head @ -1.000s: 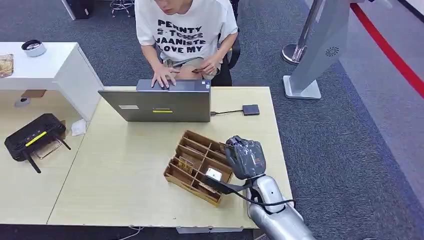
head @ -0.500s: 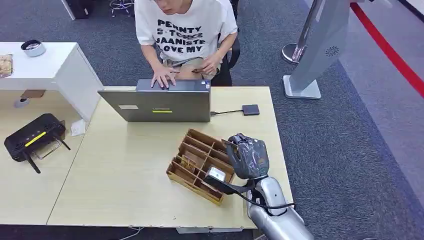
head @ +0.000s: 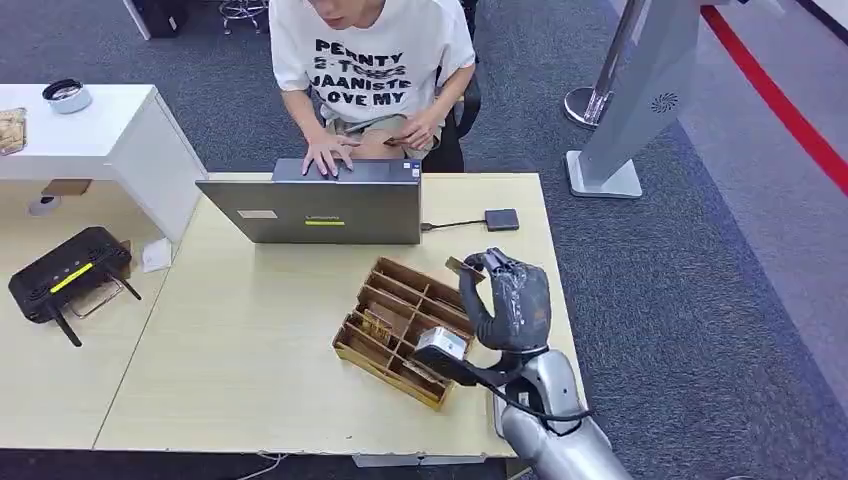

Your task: Pass the card to the sensor for recognition and then transmit it.

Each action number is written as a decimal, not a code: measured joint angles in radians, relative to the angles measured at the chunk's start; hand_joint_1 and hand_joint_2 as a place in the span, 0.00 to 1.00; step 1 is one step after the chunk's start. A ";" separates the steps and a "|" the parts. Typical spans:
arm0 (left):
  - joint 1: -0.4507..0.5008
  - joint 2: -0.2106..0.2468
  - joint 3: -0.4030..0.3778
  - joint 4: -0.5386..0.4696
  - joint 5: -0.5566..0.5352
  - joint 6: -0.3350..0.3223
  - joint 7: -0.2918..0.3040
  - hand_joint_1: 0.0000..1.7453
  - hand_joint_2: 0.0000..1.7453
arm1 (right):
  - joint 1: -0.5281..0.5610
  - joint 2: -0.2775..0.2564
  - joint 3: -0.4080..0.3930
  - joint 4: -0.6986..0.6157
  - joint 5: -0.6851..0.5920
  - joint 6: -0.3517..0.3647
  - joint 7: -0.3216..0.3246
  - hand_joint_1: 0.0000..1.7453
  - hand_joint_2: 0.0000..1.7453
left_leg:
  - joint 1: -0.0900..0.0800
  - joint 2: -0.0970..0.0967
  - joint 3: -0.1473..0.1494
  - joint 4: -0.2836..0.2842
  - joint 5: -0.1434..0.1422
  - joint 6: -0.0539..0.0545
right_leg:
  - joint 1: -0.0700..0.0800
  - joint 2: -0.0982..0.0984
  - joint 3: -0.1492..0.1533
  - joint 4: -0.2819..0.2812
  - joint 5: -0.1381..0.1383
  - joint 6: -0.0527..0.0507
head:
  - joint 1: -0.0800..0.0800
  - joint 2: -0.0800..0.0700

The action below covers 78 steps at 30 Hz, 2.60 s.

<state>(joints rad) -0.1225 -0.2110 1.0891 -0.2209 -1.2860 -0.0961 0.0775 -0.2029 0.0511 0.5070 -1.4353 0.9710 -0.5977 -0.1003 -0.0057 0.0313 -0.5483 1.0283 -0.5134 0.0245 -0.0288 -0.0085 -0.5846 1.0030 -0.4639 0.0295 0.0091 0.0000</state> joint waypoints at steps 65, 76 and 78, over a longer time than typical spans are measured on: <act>-0.004 -0.008 -0.026 0.000 -0.008 0.002 0.005 0.00 0.00 | 0.063 0.014 -0.038 -0.304 -0.111 -0.048 -0.133 1.00 1.00 | 0.000 0.000 0.000 0.000 0.000 0.000 | 0.000 0.000 0.000 0.000 0.000 0.000 | 0.000 0.000; -0.004 -0.008 -0.026 0.000 -0.008 0.002 0.005 0.00 0.00 | 0.063 0.014 -0.038 -0.304 -0.111 -0.048 -0.133 1.00 1.00 | 0.000 0.000 0.000 0.000 0.000 0.000 | 0.000 0.000 0.000 0.000 0.000 0.000 | 0.000 0.000; -0.004 -0.008 -0.026 0.000 -0.008 0.002 0.005 0.00 0.00 | 0.063 0.014 -0.039 -0.304 -0.111 -0.048 -0.133 1.00 1.00 | 0.000 0.000 0.000 0.000 0.000 0.000 | 0.000 0.000 0.000 0.000 0.000 0.000 | 0.000 0.000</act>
<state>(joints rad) -0.1261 -0.2190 1.0628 -0.2209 -1.2936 -0.0946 0.0820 -0.1400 0.0649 0.4685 -1.7395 0.8598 -0.6458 -0.2331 -0.0057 0.0314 -0.5481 1.0283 -0.5133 0.0244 -0.0288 -0.0085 -0.5844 1.0030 -0.4637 0.0294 0.0092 0.0000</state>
